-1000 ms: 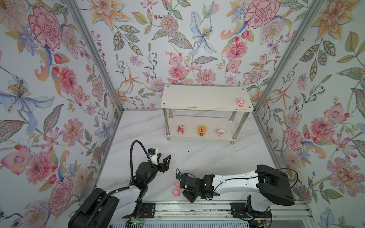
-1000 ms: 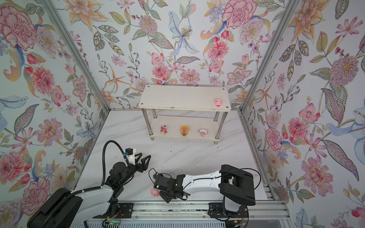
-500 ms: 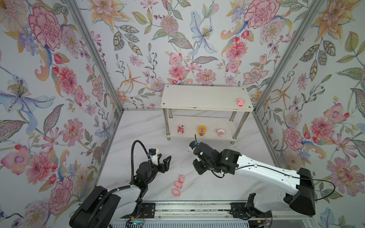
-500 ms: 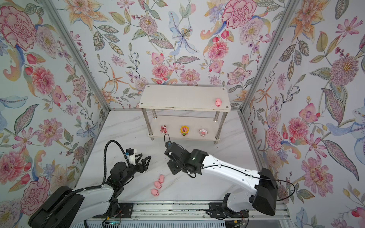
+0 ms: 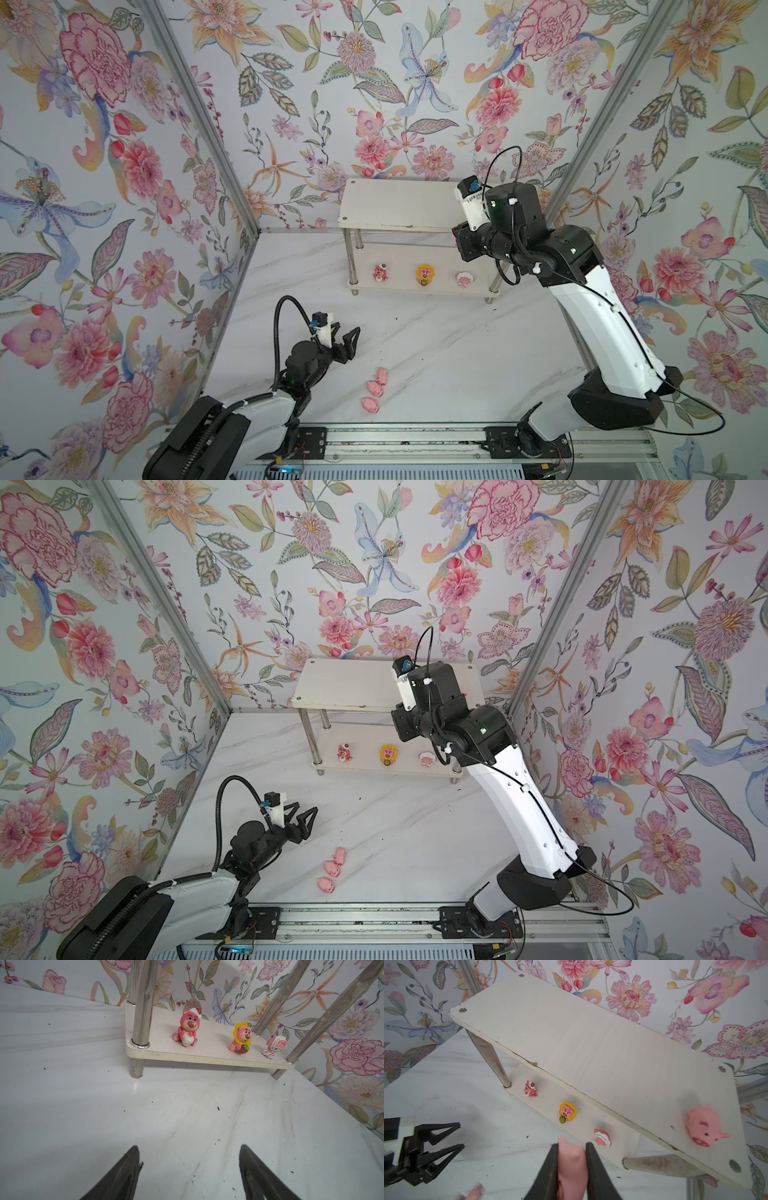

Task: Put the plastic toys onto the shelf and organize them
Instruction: 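Lift the second pig with the right gripper to the upper shelf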

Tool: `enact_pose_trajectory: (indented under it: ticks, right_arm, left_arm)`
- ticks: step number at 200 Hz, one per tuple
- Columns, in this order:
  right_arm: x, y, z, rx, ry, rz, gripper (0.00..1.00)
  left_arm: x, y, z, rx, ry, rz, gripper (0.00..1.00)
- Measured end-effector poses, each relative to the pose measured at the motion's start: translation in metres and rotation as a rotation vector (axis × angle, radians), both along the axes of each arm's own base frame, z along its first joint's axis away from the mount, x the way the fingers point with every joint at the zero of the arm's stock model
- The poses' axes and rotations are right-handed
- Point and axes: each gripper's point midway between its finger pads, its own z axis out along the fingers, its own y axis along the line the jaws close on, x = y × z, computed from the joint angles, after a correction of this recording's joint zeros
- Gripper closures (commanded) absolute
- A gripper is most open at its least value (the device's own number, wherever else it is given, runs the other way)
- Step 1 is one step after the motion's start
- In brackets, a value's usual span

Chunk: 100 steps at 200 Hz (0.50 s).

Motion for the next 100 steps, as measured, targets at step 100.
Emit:
enact_pose_trajectory:
  ticks: [100]
  right_arm:
    - [0.071,-0.055,-0.024,-0.107,0.063,-0.109,0.78]
  left_arm:
    - [-0.001,-0.001,-0.020,0.028,0.062,-0.009,0.23]
